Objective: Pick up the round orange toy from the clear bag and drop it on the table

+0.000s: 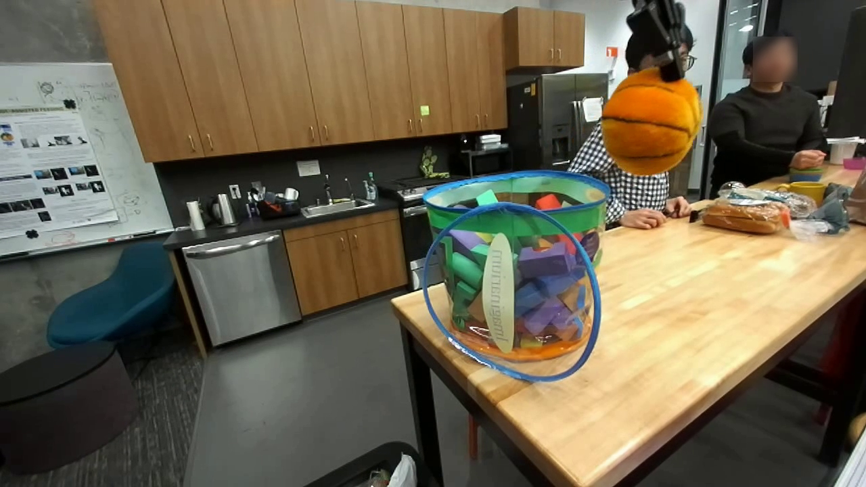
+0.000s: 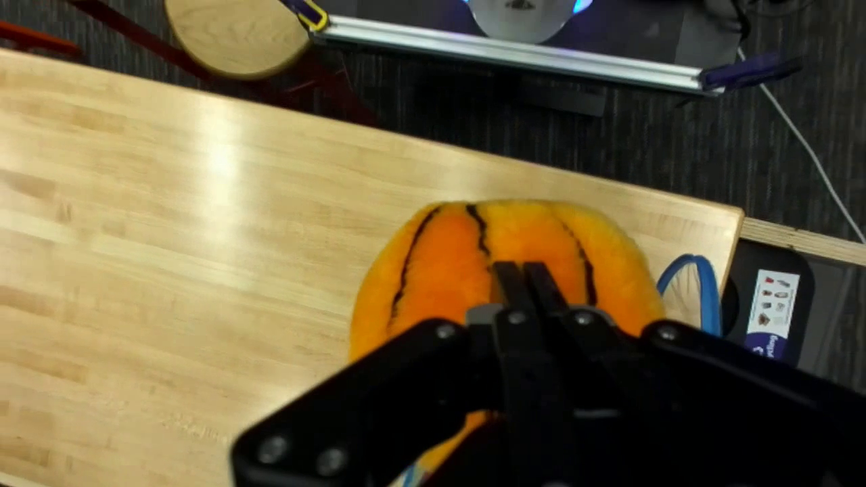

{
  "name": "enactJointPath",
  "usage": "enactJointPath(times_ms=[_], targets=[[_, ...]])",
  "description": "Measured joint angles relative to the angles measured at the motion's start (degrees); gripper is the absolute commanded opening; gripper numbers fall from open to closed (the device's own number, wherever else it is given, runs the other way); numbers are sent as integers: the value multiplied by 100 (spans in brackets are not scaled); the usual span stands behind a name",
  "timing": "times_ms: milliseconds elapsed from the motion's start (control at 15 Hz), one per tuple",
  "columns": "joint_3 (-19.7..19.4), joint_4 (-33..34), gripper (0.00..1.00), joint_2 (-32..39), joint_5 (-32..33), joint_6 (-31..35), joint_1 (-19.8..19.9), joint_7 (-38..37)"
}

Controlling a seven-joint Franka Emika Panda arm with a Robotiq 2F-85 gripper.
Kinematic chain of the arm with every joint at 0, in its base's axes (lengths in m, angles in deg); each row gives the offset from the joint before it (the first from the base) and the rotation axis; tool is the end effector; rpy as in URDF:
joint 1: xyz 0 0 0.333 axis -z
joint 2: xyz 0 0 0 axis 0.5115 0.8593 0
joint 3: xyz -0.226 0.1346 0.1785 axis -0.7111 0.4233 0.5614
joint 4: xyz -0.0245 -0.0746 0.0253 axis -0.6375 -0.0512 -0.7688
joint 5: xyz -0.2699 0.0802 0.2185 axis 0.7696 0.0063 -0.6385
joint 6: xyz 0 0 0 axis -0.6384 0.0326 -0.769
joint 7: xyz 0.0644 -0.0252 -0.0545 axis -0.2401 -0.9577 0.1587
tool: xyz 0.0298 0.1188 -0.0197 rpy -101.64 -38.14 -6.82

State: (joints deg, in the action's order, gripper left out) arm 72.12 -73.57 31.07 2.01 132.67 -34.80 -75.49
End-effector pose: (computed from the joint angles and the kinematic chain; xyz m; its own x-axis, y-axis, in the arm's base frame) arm 0.3054 0.0324 0.6888 0.9629 0.0958 -0.2523 0.1326 -0.9822 0.1330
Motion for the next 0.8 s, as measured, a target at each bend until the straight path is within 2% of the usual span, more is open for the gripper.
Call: enactJointPath(times_ms=[200, 467, 800], targets=[[-435, 805, 1, 224, 123, -1303, 66, 764], [-1032, 1993, 1, 1059, 739, -2749, 93, 2017], [-1322, 3320, 1, 2372, 1938, -3974, 180, 3574]])
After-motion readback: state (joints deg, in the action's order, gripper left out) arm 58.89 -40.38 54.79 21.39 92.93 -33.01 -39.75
